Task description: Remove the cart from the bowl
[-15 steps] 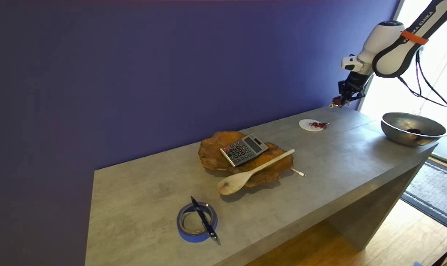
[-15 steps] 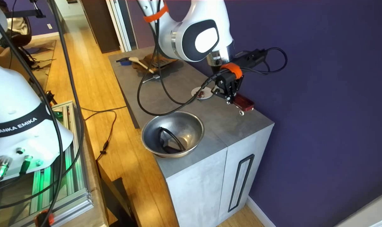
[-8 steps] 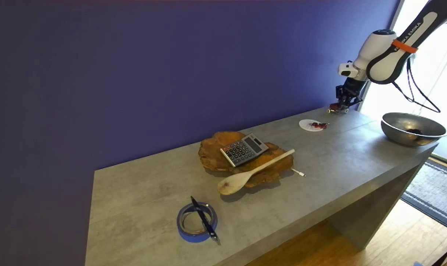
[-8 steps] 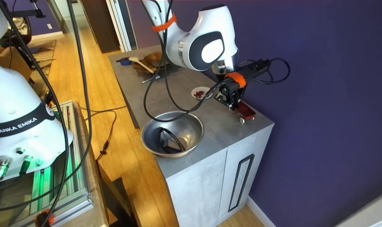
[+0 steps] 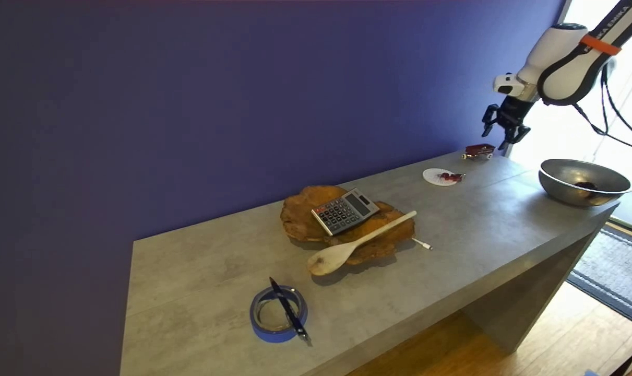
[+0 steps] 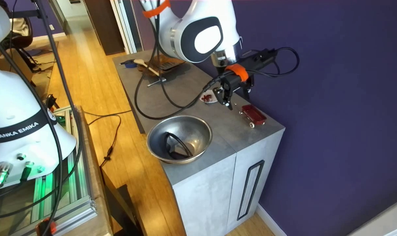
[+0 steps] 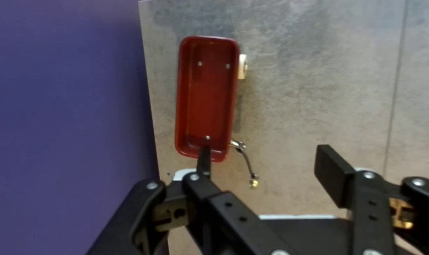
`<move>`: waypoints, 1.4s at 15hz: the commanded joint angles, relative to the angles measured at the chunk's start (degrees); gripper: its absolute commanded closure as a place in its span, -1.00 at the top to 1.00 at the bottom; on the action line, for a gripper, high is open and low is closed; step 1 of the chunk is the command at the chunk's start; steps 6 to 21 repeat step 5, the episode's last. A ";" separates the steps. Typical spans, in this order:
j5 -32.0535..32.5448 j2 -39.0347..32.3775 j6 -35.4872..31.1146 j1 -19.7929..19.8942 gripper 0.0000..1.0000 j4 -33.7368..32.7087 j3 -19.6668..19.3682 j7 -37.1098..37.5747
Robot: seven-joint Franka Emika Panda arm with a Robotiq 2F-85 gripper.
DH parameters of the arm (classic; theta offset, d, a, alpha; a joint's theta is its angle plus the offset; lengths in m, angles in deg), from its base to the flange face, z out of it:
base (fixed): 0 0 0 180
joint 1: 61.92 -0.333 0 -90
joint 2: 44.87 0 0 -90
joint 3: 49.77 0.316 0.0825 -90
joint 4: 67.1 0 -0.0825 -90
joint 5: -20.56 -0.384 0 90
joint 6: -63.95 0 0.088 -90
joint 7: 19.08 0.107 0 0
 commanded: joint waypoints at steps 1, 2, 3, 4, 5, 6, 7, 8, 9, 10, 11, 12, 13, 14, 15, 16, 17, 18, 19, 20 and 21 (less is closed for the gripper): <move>-3.49 9.86 -5.96 13.82 1.00 14.47 12.52 -13.33; -4.05 11.58 -8.79 17.52 1.00 17.79 16.03 -16.18; -3.70 12.61 -12.83 21.93 1.00 21.22 20.54 -17.92; -3.59 12.39 -17.12 26.37 1.00 24.18 25.31 -19.34; -2.15 9.19 -11.22 19.41 1.00 16.80 18.25 -14.77; -2.15 9.19 -11.22 19.41 1.00 16.80 18.25 -14.77; -2.15 9.19 -11.22 19.41 1.00 16.80 18.25 -14.77; -2.15 9.19 -11.22 19.41 1.00 16.80 18.25 -14.77; -2.15 9.19 -11.22 19.41 1.00 16.80 18.25 -14.77; -2.15 9.19 -11.22 19.41 1.00 16.80 18.25 -14.77; -2.15 9.19 -11.22 19.41 1.00 16.80 18.25 -14.77; -2.15 9.19 -11.22 19.41 1.00 16.80 18.25 -14.77; -2.15 9.19 -11.22 19.41 1.00 16.80 18.25 -14.77; -2.15 9.19 -11.22 19.41 1.00 16.80 18.25 -14.77; -2.15 9.19 -11.22 19.41 1.00 16.80 18.25 -14.77; -2.15 9.19 -11.22 19.41 1.00 16.80 18.25 -14.77; -2.15 9.19 -11.22 19.41 1.00 16.80 18.25 -14.77; -2.15 9.19 -11.22 19.41 1.00 16.80 18.25 -14.77; -2.15 9.19 -11.22 19.41 1.00 16.80 18.25 -14.77; -2.15 9.19 -11.22 19.41 1.00 16.80 18.25 -14.77; -2.15 9.19 -11.22 19.41 1.00 16.80 18.25 -14.77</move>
